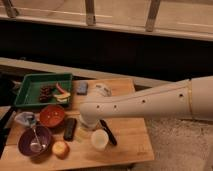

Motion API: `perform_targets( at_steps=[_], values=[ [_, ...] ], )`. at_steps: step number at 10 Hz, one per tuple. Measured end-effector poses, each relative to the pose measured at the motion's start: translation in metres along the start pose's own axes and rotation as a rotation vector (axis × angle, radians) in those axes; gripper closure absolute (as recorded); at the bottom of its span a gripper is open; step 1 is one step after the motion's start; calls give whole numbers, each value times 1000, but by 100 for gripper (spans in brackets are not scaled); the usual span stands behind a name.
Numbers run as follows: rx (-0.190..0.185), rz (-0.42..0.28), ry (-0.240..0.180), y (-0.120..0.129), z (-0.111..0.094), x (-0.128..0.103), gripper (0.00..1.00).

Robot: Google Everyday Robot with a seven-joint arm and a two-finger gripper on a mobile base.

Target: Place apple in red bowl

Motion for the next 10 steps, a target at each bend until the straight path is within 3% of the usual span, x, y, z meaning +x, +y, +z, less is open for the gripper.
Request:
perform_targets(
  at_steps=[3, 6, 10],
  values=[
    [-47, -81, -22, 19, 11, -23, 20],
    [-70, -175, -46, 49, 15, -44, 20],
    [-121, -359, -59, 95, 35, -90, 20]
  ],
)
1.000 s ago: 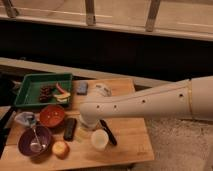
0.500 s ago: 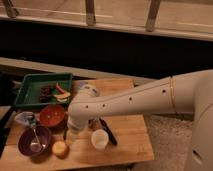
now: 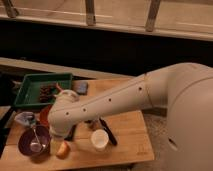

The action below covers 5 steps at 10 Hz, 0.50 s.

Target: Place apple in red bowl

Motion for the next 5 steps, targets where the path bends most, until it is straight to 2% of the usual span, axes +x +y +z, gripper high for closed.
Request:
perform_targets(
  at_steps=[3, 5],
  values=[
    [-90, -125, -35, 7, 18, -18, 20],
    [-106, -149, -44, 8, 21, -22, 20]
  ],
)
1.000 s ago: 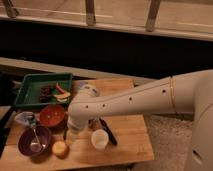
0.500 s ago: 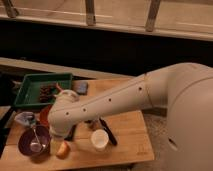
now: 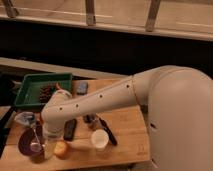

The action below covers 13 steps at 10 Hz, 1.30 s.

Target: Place apple in red bowl

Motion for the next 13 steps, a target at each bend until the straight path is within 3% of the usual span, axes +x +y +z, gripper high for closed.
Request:
perform_targets(
  at_steps=[2, 6, 11, 13],
  values=[
    [-5, 14, 1, 0, 2, 3, 20],
    [-49, 44, 4, 7, 34, 19, 20],
    [-54, 81, -10, 14, 47, 43, 20],
    [-61, 56, -15, 11, 51, 46, 20]
  ],
)
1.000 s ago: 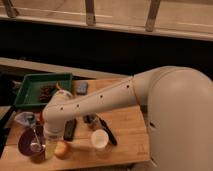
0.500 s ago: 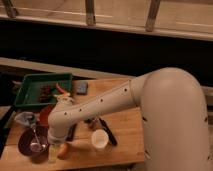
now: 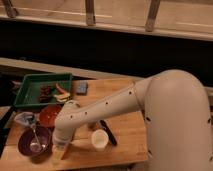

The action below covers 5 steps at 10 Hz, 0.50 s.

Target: Place apple in red bowl

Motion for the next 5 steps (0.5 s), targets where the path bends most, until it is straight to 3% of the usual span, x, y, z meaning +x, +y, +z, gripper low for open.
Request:
perform_targets(
  at_steps=[5],
  values=[
    [-18, -70, -2, -12, 16, 1, 20]
  ],
)
